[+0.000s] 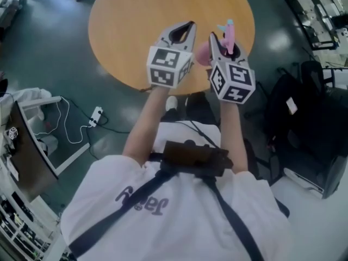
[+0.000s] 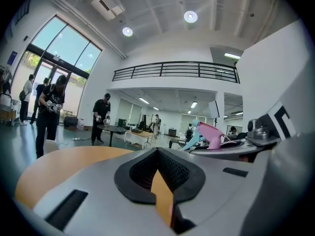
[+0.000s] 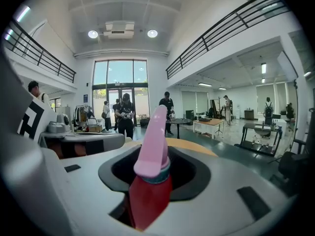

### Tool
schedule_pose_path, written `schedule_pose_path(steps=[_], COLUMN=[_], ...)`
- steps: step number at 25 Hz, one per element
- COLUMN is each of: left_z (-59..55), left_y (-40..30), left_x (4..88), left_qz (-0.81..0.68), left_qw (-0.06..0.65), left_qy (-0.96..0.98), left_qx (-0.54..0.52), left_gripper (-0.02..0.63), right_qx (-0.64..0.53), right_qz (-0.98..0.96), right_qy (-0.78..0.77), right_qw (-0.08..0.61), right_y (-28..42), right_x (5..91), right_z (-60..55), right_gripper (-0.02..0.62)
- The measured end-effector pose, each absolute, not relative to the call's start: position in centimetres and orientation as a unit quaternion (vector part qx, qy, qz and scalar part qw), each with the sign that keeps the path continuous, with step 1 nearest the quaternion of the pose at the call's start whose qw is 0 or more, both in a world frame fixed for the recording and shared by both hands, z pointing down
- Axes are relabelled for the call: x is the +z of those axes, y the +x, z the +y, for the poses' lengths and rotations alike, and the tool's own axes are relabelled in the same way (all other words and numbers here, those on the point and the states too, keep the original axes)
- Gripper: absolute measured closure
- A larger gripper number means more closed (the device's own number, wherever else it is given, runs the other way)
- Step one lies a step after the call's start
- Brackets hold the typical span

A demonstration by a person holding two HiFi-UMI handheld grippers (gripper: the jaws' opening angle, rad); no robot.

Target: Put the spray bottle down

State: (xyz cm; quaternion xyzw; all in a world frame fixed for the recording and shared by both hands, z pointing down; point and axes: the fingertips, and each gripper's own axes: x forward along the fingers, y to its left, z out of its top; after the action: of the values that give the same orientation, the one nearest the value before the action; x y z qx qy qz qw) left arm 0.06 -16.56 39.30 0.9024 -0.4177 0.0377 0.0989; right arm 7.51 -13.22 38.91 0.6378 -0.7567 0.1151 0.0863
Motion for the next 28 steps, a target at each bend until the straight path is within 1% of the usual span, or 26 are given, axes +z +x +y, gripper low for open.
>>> schedule_pose_path(steps=[9,15,22,25,28], left_z=[-20.9,-23.3,-27.7,-29.5,-30.8], left_y=[0.9,2.5,2.2,2.1,2.3], left_x=[41.5,43.9,46.2,47.3,48.4], left_qz=[-0.43,-0.429,-0.452,-0.458,-0.461], left_qw=[0.103,0.131,0.146,0.153,0.158], left_qy=[0.895,0.89,0.874,0.869,0.865], left_qx=[0.06,0.079,0.104,0.11,0.117], left_gripper=[0.595,0.595,0.595,0.595,0.595], right_qx=[0.129,0.159,0.18,0.181,0.17], right_qz=[-0.749,-0.752,-0.755,-0.759,-0.759], right_qy=[0.643,0.631,0.62,0.615,0.614], right_qw=[0.095,0.105,0.112,0.116,0.134], right_y=[9.7,10.8,11.2,11.3,11.4], right_x=[41.1,43.8,46.3,46.9,47.9], right_z=[-18.4,-22.0,-26.8,-28.8,-30.6], right_gripper=[0.417,0.418,0.419,0.42,0.42])
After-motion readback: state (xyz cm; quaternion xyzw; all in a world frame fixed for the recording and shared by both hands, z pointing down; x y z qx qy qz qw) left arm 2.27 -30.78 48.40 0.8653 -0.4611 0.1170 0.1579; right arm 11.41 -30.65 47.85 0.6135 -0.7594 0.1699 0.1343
